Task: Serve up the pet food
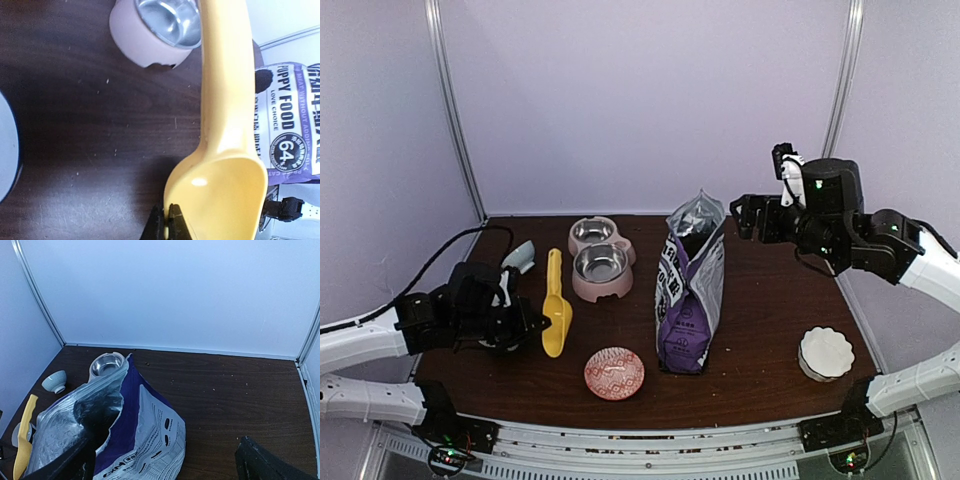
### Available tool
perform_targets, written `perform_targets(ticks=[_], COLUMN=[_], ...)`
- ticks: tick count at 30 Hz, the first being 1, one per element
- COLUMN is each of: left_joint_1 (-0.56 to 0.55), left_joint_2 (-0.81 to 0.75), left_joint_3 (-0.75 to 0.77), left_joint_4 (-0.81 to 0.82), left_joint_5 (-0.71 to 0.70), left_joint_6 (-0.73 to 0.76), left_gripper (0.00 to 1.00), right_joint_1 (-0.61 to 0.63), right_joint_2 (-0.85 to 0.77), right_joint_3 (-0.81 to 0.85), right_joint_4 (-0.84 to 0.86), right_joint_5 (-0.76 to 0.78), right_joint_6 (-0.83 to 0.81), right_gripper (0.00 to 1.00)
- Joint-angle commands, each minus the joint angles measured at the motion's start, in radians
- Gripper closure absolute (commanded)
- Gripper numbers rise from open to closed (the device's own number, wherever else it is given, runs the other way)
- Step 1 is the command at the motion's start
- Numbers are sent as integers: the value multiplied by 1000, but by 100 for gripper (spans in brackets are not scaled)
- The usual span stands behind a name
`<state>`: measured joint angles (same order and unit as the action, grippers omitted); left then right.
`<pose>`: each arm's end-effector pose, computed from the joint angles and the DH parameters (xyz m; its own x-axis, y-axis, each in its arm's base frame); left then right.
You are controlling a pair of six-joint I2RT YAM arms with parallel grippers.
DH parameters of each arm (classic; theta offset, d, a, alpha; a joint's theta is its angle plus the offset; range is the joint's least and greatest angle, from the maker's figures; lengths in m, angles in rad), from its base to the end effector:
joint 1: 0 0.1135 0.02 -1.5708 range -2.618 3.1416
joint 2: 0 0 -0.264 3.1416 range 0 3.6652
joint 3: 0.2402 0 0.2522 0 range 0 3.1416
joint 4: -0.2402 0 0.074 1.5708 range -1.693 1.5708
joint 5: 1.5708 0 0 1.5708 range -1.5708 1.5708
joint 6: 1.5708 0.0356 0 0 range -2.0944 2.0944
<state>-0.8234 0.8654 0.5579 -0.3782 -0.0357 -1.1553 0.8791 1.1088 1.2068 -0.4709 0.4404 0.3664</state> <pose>0.1269 -0.1350 0.2282 -0.8272 -0.4526 -0.3331 -0.1055 0.7073 -0.6990 0.1642 0.1745 0.3948 -0.3758 0.0543 -0.9251 -0.3308 0.9247 0.1886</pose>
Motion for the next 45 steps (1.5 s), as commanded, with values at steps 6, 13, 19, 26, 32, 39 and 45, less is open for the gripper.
perform_targets(ticks=[6, 13, 19, 26, 32, 39, 45], left_joint_1=[5, 6, -21, -64, -66, -66, -66], left_joint_2=[82, 197, 280, 316, 329, 324, 323], left_joint_3=[175, 269, 334, 363, 383, 379, 367], left_joint_4=[164, 402, 553, 678, 722, 768, 784], left_joint_5=[-131, -142, -141, -168, -181, -198, -213], left_joint_6=[146, 96, 54, 24, 2, -29, -56], left_gripper=[100, 100, 100, 100, 100, 100, 100], right_joint_1=[91, 215, 291, 326, 343, 354, 362], right_joint_2=[2, 103, 236, 354, 424, 486, 542], right_joint_3=[51, 156, 269, 354, 414, 443, 446], right_joint_4=[56, 66, 41, 70, 74, 109, 189], right_joint_5=[-96, -66, -47, -90, -82, 5, 75], right_joint_6=[-31, -67, -116, -148, -172, -166, -135], right_gripper=[3, 3, 4, 5, 5, 11, 27])
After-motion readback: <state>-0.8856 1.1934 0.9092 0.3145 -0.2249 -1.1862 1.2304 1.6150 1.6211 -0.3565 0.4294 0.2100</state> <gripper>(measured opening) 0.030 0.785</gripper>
